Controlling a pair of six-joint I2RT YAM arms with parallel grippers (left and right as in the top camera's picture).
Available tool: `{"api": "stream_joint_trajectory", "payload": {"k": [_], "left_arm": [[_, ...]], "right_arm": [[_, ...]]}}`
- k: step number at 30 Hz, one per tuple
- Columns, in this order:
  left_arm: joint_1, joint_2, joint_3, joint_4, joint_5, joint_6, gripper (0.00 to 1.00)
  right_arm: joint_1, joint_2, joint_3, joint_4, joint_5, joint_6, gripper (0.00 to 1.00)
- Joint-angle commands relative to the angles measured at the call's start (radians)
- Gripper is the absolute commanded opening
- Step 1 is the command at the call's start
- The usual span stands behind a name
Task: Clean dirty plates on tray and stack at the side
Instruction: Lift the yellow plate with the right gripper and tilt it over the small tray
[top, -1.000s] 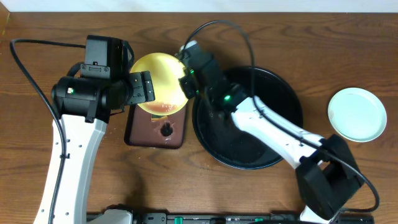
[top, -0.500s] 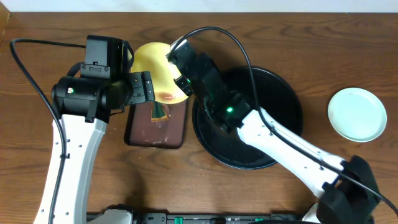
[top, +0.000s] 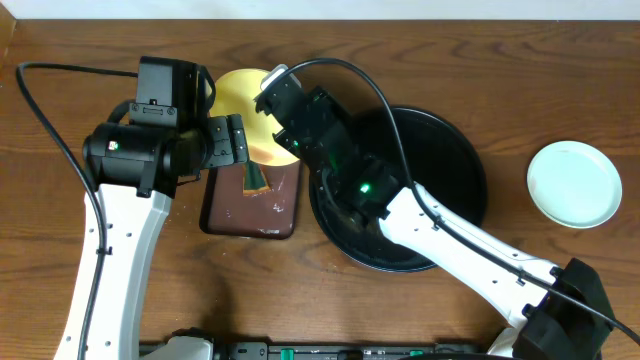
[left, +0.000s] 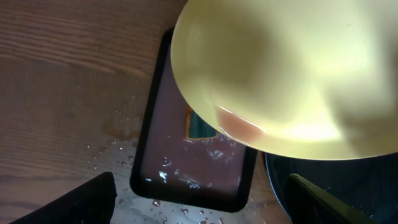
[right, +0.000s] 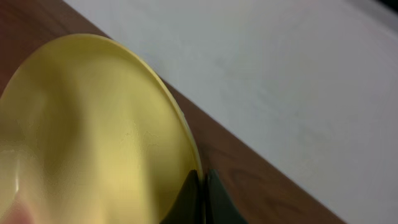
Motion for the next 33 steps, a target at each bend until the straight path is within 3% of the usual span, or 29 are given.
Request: {"api": "stream_joint_trajectory", "payload": {"k": [1,20,33], "left_arm": [[0.003,-0.006,0.01,-0.003,-0.009,0.009,0.87],[0.003,-0.006,0.01,-0.003,-0.009,0.009,0.87],[0.003,-0.006,0.01,-0.003,-0.009,0.009,0.87]], "right_arm": [[0.032,-0.011,0.008,0.025,0.114,-0.061,0.01],[0.073,-0.011,0.008,0.096,0.263,-0.108,0.01],[0.108,-0.011,0.008,0.127,0.279,-0.251,0.01]]}}
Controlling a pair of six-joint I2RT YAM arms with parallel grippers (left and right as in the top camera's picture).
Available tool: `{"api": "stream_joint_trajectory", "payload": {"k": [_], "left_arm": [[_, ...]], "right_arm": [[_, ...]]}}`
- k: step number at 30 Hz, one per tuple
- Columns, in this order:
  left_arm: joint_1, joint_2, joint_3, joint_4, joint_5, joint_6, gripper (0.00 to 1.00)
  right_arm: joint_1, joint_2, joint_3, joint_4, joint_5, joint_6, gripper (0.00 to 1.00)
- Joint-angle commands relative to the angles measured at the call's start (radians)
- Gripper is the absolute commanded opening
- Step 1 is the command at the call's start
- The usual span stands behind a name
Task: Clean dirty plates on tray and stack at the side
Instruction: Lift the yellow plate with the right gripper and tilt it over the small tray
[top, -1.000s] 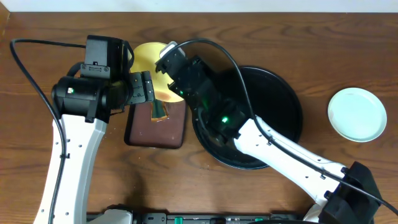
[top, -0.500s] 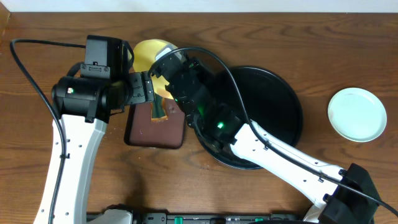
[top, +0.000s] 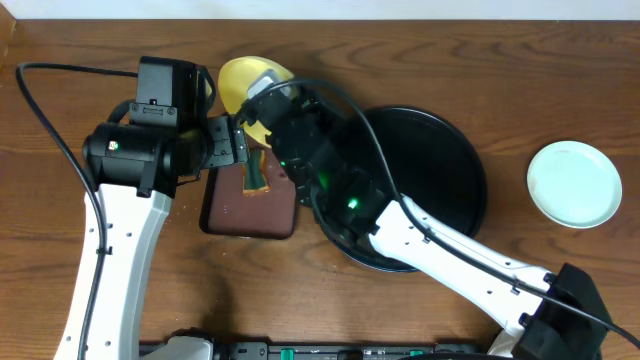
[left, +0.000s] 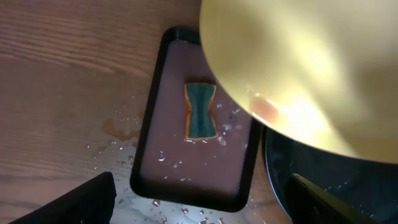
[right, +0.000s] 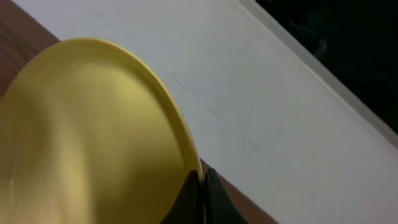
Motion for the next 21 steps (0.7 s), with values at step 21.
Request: {"api": "stream_joint_trajectory", "payload": {"k": [21], "left_arm": [[0.003,-0.006,0.01,-0.003,-0.009,0.009,0.88]], "right_arm": [[0.038,-0.011,0.008,0.084,0.068,-0.116,0.01]]}}
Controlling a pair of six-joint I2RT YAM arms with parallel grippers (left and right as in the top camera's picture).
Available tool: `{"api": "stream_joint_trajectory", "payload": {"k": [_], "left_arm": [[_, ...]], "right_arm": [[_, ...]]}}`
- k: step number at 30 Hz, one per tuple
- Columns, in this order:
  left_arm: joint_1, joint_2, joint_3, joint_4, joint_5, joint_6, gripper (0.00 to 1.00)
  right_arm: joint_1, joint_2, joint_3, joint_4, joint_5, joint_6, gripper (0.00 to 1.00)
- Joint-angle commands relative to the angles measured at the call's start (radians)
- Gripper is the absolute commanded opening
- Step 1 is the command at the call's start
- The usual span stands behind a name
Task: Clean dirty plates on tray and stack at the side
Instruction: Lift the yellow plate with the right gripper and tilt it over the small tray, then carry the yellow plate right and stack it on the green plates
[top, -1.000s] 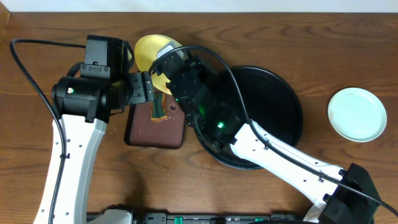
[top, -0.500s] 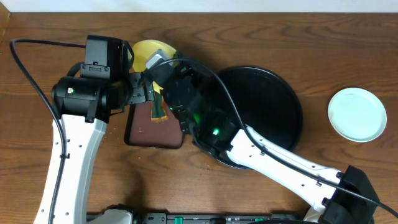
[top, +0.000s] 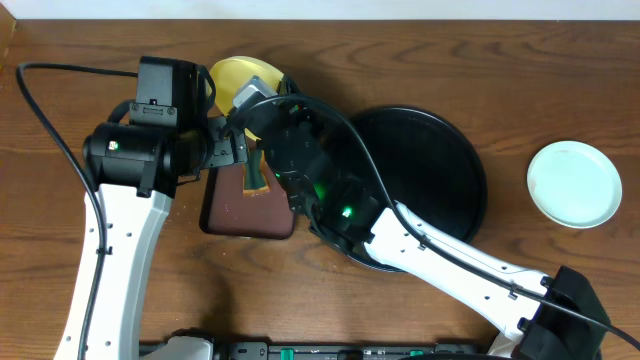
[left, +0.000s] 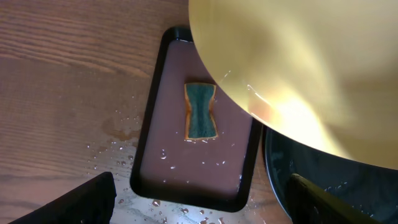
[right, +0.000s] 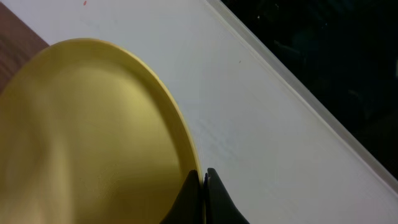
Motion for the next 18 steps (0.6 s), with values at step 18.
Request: {"api": "stream_joint_trajectory", "payload": {"k": [18], "left_arm": [[0.003,-0.006,0.009,-0.003,-0.009,0.009,0.87]], "right_arm": [[0.003,-0.011,0.008,-0.006,0.024,0.001,0.01]]}}
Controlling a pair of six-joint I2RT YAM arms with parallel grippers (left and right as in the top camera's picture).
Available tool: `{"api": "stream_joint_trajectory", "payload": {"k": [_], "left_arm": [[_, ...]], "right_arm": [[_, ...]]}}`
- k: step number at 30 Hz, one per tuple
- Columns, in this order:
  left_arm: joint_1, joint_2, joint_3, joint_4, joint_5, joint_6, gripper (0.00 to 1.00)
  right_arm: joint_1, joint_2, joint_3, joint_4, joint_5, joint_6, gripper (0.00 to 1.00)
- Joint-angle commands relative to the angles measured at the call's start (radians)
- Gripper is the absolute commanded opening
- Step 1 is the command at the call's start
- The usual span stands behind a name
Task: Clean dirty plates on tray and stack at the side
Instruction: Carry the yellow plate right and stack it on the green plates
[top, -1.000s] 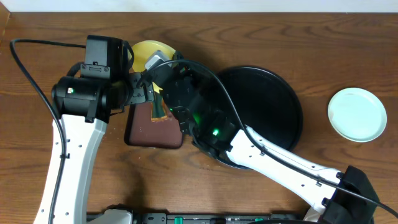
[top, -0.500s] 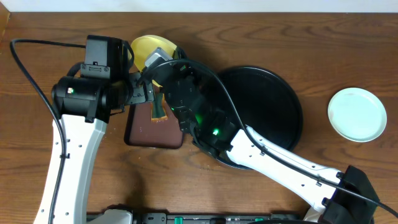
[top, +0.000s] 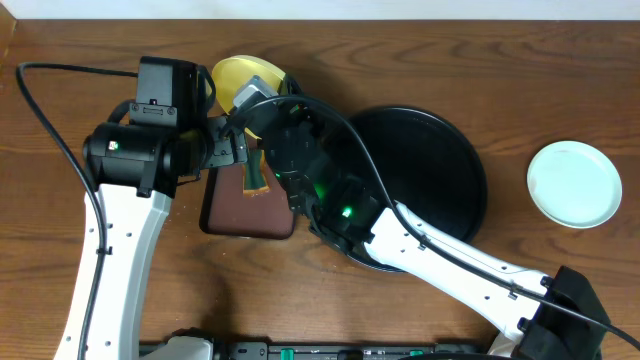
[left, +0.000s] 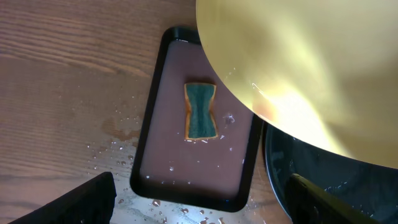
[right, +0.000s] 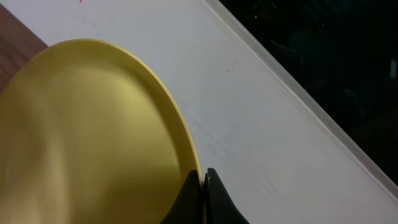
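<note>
My right gripper (right: 203, 185) is shut on the rim of a yellow plate (right: 93, 137) and holds it tilted in the air. Overhead, the yellow plate (top: 236, 76) stands at the back edge of a brown wash tray (top: 226, 212). In the left wrist view the plate (left: 311, 68) fills the upper right, wet, above the water-filled wash tray (left: 186, 168). A green and orange sponge (left: 200, 119) lies in the water. My left gripper (left: 199, 208) hangs open above the tray's near end, holding nothing.
A big round black tray (top: 440, 160) lies right of the wash tray, partly under my right arm. A pale green plate (top: 574, 184) sits alone at the far right. Water drops speckle the wood (left: 118, 158) beside the wash tray.
Almost nothing has changed. In the left wrist view the plate's edge sits slightly further right, and the splashes in the water differ. Both grippers stay as they were.
At first my right gripper held the yellow plate low over the wash tray, hiding most of the sponge. Later the plate was further back and more tilted, with the sponge uncovered. It has stayed there, dripping, while my left gripper remained open.
</note>
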Motion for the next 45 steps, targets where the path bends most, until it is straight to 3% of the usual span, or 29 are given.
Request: {"api": "stream_joint_trajectory", "payload": {"k": [1,5,7,9,12,14,16,18,20,24,28,30,32,39,45], "left_arm": [[0.003,-0.006,0.009,-0.003,-0.009,0.009,0.87],[0.003,-0.006,0.009,-0.003,-0.008,0.009,0.87],[0.003,-0.006,0.009,-0.003,-0.009,0.009,0.87],[0.003,-0.006,0.009,-0.003,-0.008,0.009,0.87],[0.003,-0.006,0.009,-0.003,-0.009,0.009,0.87],[0.003,-0.006,0.009,-0.003,-0.009,0.009,0.88],[0.003,-0.006,0.009,-0.003,-0.009,0.009,0.87],[0.003,-0.006,0.009,-0.003,-0.008,0.009,0.88],[0.003,-0.006,0.009,-0.003,-0.009,0.009,0.88],[0.003,-0.006,0.009,-0.003,-0.009,0.009,0.87],[0.003,-0.006,0.009,-0.003,-0.009,0.009,0.88],[0.003,-0.006,0.009,-0.003,-0.009,0.009,0.87],[0.003,-0.006,0.009,-0.003,-0.009,0.009,0.88],[0.003,-0.006,0.009,-0.003,-0.009,0.009,0.88],[0.003,-0.006,0.009,-0.003,-0.009,0.009,0.88]], "right_arm": [[0.003,-0.011,0.008,-0.023,0.011,0.031,0.01],[-0.031,-0.009,0.007,-0.083,0.045,0.073,0.01],[-0.053,-0.009,0.007,-0.098,0.034,0.183,0.01],[-0.047,-0.009,0.007,-0.139,0.026,0.096,0.01],[-0.066,-0.012,0.008,-0.159,0.075,0.23,0.01],[-0.062,-0.015,0.007,-0.217,-0.027,0.214,0.01],[-0.064,-0.015,0.007,-0.225,-0.01,0.22,0.01],[-0.078,-0.016,0.008,-0.235,0.005,0.349,0.01],[-0.08,-0.023,0.008,-0.299,-0.125,0.417,0.01],[-0.116,-0.025,0.008,-0.354,0.022,0.575,0.01],[-0.199,-0.049,0.008,-0.506,0.001,0.907,0.01],[-0.301,-0.065,0.008,-0.623,-0.143,1.077,0.01],[-0.384,-0.068,0.008,-0.686,-0.245,1.146,0.01],[-0.634,-0.068,0.008,-0.934,-0.497,1.262,0.01],[-0.722,-0.1,0.008,-1.092,-0.525,1.262,0.01]]}}
